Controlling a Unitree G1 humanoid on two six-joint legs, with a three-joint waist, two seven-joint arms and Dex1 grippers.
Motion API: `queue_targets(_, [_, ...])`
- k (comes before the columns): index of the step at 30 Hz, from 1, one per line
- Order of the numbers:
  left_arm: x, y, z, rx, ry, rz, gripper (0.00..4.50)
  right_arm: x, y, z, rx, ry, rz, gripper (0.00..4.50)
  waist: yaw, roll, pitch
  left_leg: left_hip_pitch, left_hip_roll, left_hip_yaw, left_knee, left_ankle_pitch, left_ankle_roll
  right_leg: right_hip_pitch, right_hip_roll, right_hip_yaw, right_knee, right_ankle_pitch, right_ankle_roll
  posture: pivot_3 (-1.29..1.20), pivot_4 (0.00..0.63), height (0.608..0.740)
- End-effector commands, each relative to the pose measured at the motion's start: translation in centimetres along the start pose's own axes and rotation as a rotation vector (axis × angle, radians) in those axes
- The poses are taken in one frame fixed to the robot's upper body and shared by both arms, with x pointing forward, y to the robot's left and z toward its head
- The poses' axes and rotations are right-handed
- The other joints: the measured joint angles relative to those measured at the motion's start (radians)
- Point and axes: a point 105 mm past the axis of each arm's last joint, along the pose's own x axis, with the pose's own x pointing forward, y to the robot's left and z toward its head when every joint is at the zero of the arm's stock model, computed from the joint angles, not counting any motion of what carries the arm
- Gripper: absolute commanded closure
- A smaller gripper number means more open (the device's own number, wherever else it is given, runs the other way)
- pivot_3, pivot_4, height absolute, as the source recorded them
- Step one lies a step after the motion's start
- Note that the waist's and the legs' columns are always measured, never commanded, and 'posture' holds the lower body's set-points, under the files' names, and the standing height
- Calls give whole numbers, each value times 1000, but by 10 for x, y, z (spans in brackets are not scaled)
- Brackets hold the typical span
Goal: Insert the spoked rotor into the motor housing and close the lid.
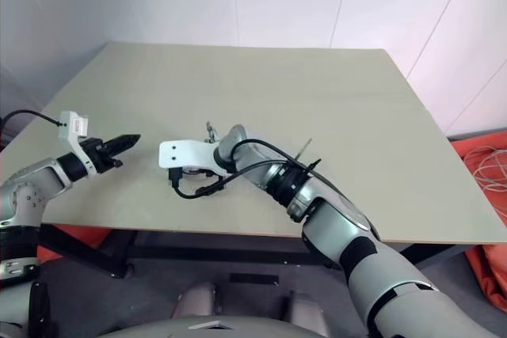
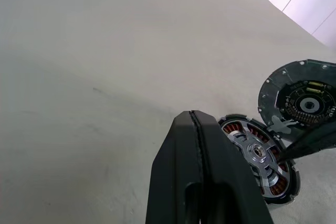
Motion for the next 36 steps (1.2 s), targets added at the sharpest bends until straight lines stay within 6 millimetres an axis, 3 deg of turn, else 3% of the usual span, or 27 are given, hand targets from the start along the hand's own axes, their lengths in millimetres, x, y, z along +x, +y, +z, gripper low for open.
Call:
queue_targets(1, [-4,-3,20,45,-59,-5,4489,-5,-8,5,20,14,-13,0,0,0,0,0,0,0,0,0,0,0,0,0,0,0,0,0,0,740])
queue_targets(3, [-4,-2,20,45,-60,-4,4489,-4,-8,4,36,21,-9,0,0,0,0,0,0,0,0,0,0,0,0,0,0,0,0,0,0,740])
queue_targets(8, [-3,-2,22,48,-73,-1,4500,-2,-11,0,53,36,-25,1072,1,0,0,0,0,0,0,0,0,0,0,0,0,0,0,0,0,740])
queue_targets(21, [-1,-2,25,58,-89,5,4500,-4,-21,10,-40,5,-88,1055,0,0,0,0,0,0,0,1,-2,-1,0,0,2,0,0,0,0,740])
queue_targets(36, [0,-2,24,57,-88,3,4500,-22,-26,17,-275,40,-136,1055,1,-1,1,-1,0,0,0,1,-2,-1,0,0,1,0,0,0,0,740])
